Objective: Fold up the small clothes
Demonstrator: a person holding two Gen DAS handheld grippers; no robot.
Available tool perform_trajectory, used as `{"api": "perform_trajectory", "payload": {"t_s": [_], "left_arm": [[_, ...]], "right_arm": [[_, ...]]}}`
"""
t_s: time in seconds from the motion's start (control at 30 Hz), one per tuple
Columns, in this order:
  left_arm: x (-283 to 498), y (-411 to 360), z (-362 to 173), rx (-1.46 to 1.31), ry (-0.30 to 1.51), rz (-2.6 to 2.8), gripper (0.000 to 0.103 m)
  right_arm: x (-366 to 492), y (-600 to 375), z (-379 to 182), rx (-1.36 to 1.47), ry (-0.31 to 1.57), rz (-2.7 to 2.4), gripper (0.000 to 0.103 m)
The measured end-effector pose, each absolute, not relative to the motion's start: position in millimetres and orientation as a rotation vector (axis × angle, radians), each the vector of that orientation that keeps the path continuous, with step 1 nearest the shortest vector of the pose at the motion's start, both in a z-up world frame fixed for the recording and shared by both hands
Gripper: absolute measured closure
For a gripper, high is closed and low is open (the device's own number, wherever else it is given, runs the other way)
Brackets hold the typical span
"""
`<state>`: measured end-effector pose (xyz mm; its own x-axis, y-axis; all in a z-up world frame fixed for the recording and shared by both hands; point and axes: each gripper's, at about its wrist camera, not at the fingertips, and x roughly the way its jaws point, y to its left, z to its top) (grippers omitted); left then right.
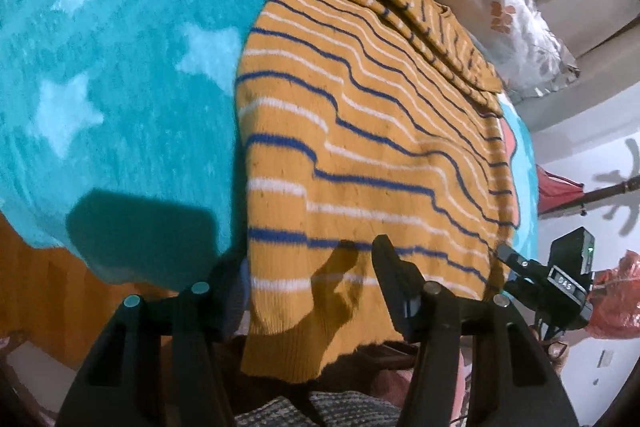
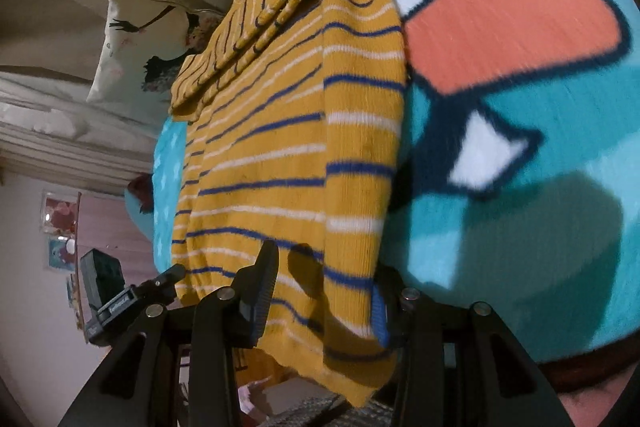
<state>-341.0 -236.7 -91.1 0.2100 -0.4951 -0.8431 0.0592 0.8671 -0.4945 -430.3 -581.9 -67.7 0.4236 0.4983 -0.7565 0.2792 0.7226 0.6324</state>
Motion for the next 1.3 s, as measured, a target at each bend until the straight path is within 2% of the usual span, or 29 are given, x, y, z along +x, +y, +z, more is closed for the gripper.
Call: {"api": "perform_trajectory", "payload": {"t_s": [0.2,0.23,0.3,0.33,0.37,0.4,0.43,0.5,0.53,0.9,1.13,1.3], "left_arm": [[-352,-233,-93,-0.39,1.305,-0.459,0.047],[-351,-234,-93,-0.375,1.308,-0.459,0.05],[-347,-239,-92,-0.33,1.32,-0.453,0.061],[-345,-241,-92,-0.319,1.324,-0.445,0.073],[-342,-241,-94,-0.314,1.328,-0.437,0.09],[-339,-242,-98,-0.309,1.34,-0.424,0.094],[-337,-240,-99,-0.322,1.347,-0.421,0.094],[-335,-237,-99,-0.339,1.356,-0.408,0.095],[-337,-237,-97,-0.326,1.355,-0.401,0.095],[-358,-215,-51,-0.278,1.289,-0.432,0.096],[-387,-193,-65,-0.198,1.327,-0.45,0.095],[-357,-180,-72,-0.22,1.352,-0.403,0.09]], "right_arm": [[-447,-564,-66,0.781,1.145,0.103,0.059],[-449,-561,-66,0.783,1.141,0.092,0.059],[-455,-555,-65,0.774,1.131,0.065,0.059],[-456,-551,-63,0.755,1.129,0.053,0.059],[-457,-546,-62,0.729,1.132,0.038,0.059],[-457,-544,-61,0.715,1.13,0.026,0.059],[-456,-541,-60,0.702,1.129,0.003,0.062],[-454,-540,-61,0.685,1.141,-0.035,0.085],[-452,-541,-62,0.682,1.154,-0.056,0.089],[-506,-564,-45,0.835,1.122,-0.042,0.095],[-550,-550,-45,0.836,1.154,-0.055,0.095],[-551,-543,-52,0.833,1.164,-0.076,0.095]]}}
